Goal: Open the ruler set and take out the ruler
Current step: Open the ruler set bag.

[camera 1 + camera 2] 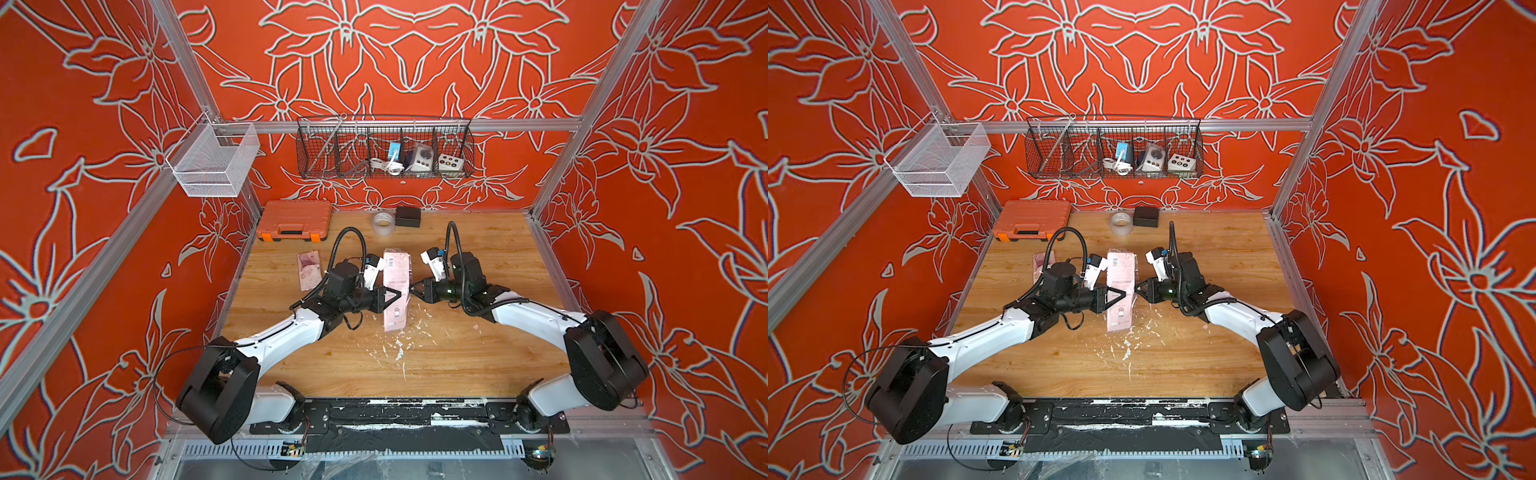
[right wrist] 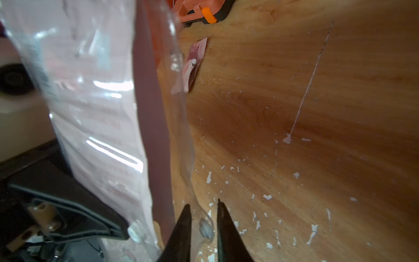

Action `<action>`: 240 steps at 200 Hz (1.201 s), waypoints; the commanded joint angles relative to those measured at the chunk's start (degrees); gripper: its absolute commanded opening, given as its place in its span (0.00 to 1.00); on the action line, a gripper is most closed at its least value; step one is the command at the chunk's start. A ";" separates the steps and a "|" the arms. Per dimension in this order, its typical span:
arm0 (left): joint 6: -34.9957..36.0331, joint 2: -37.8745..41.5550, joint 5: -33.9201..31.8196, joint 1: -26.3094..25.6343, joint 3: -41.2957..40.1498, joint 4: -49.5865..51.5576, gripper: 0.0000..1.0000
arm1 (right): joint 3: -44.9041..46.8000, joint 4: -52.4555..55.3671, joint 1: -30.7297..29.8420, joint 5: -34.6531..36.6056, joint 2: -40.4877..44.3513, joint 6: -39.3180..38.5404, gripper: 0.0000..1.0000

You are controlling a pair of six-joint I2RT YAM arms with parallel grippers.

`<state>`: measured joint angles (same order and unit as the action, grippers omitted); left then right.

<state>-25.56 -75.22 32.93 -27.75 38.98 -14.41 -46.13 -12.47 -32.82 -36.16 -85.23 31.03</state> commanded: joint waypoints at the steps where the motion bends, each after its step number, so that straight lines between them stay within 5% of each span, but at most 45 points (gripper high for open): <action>1: 0.06 1.07 1.11 0.24 0.04 -2.86 0.00 | -0.29 -2.38 -0.17 -1.47 0.44 1.03 0.05; 70: -0.69 1.70 -1.87 0.40 -0.78 -3.00 0.00 | 0.09 2.72 0.72 2.73 4.48 0.21 0.00; 108: -2.32 1.37 -4.87 1.19 -1.10 -2.23 0.34 | 0.19 5.58 1.42 0.11 5.63 3.51 0.00; 182: -6.83 0.11 -14.55 5.39 -2.64 4.62 0.41 | 3.50 11.60 1.48 -0.80 9.89 7.28 0.00; 194: -8.35 0.33 -15.64 6.66 -3.17 5.51 0.56 | 3.39 11.07 1.45 -1.40 9.80 8.20 0.00; 212: -8.26 1.09 -14.39 7.09 -3.64 4.56 0.67 | 3.09 10.09 1.51 -2.05 9.28 9.83 0.00; 240: -6.62 1.57 -8.44 5.56 -2.42 2.44 0.67 | 2.51 8.48 1.46 -2.94 8.44 10.76 0.00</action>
<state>-33.06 -74.72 20.45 -20.75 35.42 -10.55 -42.96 -1.91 -31.51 -36.67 -76.49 39.70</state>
